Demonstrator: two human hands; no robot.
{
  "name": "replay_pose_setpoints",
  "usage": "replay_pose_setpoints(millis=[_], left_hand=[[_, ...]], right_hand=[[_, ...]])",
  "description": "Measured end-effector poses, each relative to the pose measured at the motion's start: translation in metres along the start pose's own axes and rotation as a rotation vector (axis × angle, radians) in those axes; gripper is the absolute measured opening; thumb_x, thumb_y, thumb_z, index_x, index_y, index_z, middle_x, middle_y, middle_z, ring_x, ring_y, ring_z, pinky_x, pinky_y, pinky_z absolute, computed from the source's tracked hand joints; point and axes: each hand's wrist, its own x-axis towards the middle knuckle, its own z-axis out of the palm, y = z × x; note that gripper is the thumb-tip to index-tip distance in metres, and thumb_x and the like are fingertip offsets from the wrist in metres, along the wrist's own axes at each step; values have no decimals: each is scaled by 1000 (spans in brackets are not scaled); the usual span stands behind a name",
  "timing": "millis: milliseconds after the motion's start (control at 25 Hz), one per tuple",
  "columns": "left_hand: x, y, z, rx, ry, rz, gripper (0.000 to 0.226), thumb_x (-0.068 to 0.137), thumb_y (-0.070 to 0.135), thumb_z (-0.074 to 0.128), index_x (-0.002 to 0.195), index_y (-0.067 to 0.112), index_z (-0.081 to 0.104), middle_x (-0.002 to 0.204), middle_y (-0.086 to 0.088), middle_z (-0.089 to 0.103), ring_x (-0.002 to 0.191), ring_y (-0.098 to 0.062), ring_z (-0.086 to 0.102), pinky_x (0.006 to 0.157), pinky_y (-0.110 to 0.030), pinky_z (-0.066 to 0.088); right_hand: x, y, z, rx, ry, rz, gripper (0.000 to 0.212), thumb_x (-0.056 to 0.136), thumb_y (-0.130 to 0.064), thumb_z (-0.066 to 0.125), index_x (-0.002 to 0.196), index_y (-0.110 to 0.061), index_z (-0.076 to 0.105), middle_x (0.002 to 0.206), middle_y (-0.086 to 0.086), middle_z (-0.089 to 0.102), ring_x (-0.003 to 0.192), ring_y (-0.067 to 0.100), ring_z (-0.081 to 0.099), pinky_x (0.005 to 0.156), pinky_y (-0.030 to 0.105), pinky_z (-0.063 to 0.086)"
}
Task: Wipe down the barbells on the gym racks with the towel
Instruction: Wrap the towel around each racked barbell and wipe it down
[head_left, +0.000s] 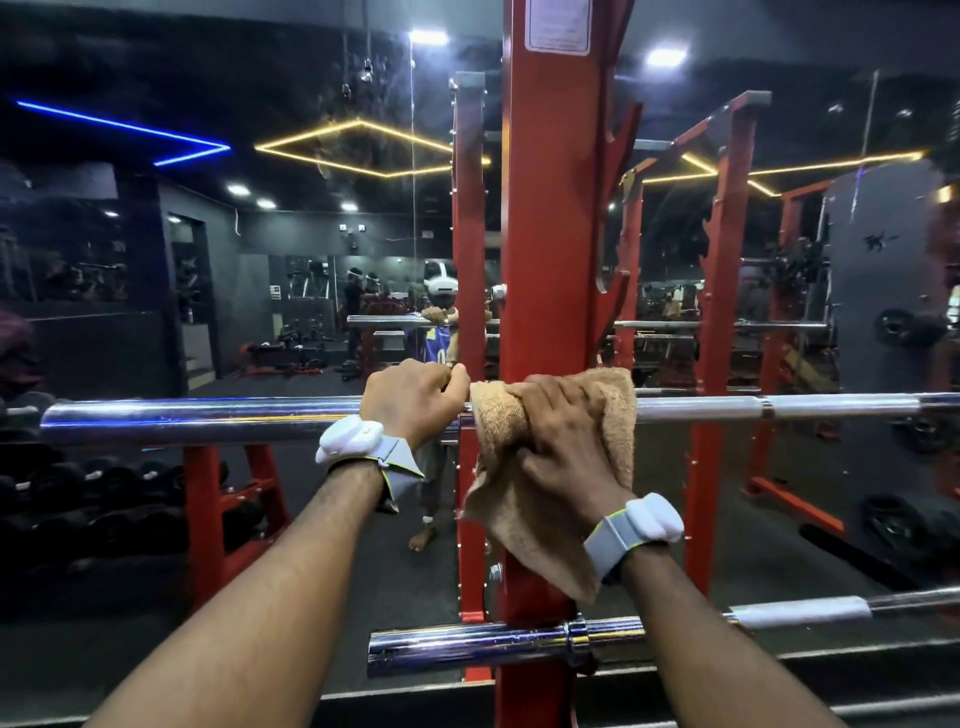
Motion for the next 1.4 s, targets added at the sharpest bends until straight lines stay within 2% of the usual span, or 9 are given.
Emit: replay_pose_setpoints(millis=[120, 280, 440, 600, 800, 920, 1000, 1200, 1400], left_hand=[[1, 0, 0, 16, 3, -7, 54, 97, 48, 33, 80, 12, 69, 78, -9, 68, 82, -34, 64, 61, -32, 33], [2, -2, 2, 4, 4, 6, 54, 97, 49, 33, 79, 13, 69, 78, -8, 69, 82, -33, 64, 60, -32, 32], [1, 0, 2, 8, 10, -7, 55, 96, 50, 33, 77, 12, 68, 70, -6, 65, 76, -32, 63, 58, -31, 32], [2, -3, 1, -7, -9, -5, 56, 95, 52, 33, 78, 14, 69, 73, -7, 67, 77, -32, 63, 59, -32, 34], [2, -2, 2, -10, -1, -18, 56, 95, 51, 33, 72, 11, 65, 67, -6, 63, 72, -33, 62, 57, -31, 33], [2, -3, 1, -30, -10, -18, 55, 94, 52, 33, 74, 13, 66, 71, -7, 65, 75, -32, 62, 58, -31, 34], [1, -2, 0, -31, -3, -6, 55, 95, 52, 34, 74, 14, 67, 71, -7, 65, 75, -32, 62, 58, -31, 33], [0, 0, -3, -25, -3, -32, 54, 95, 52, 35, 75, 14, 68, 67, -6, 62, 71, -31, 59, 57, -31, 33], [-2, 0, -4, -50, -14, -34, 54, 95, 53, 37, 73, 13, 66, 62, -4, 58, 64, -28, 51, 54, -31, 28]], right_hand=[[7, -35, 11, -67, -31, 128, 71, 51, -32, 62, 121, -21, 50, 121, 2, 50, 112, 29, 43, 99, 53, 30], [4, -10, 7, -32, -82, -83, 78, 57, -31, 69, 130, -22, 44, 130, 2, 48, 120, 29, 45, 103, 53, 30], [3, -30, 9, -99, -49, 123, 73, 52, -33, 65, 122, -20, 50, 122, 3, 50, 114, 29, 43, 102, 53, 28], [3, -12, 7, -73, -86, -147, 85, 57, -32, 74, 134, -18, 44, 133, 6, 47, 124, 29, 39, 105, 51, 23], [4, -34, 9, -54, -86, 127, 76, 52, -34, 62, 125, -19, 50, 125, 5, 49, 116, 31, 44, 105, 56, 29], [2, -33, 16, -16, -101, -43, 83, 58, -39, 62, 134, -17, 38, 133, 9, 42, 124, 32, 37, 106, 63, 29], [2, -7, 3, 8, -93, -101, 79, 60, -37, 65, 134, -20, 43, 132, 5, 48, 124, 31, 44, 105, 55, 29], [1, -58, 21, -49, -69, 210, 77, 56, -41, 55, 127, -13, 51, 129, 10, 46, 121, 34, 41, 106, 60, 27], [-1, -5, -2, -34, -138, -62, 79, 63, -37, 64, 136, -21, 40, 136, 7, 47, 126, 34, 44, 106, 50, 25]])
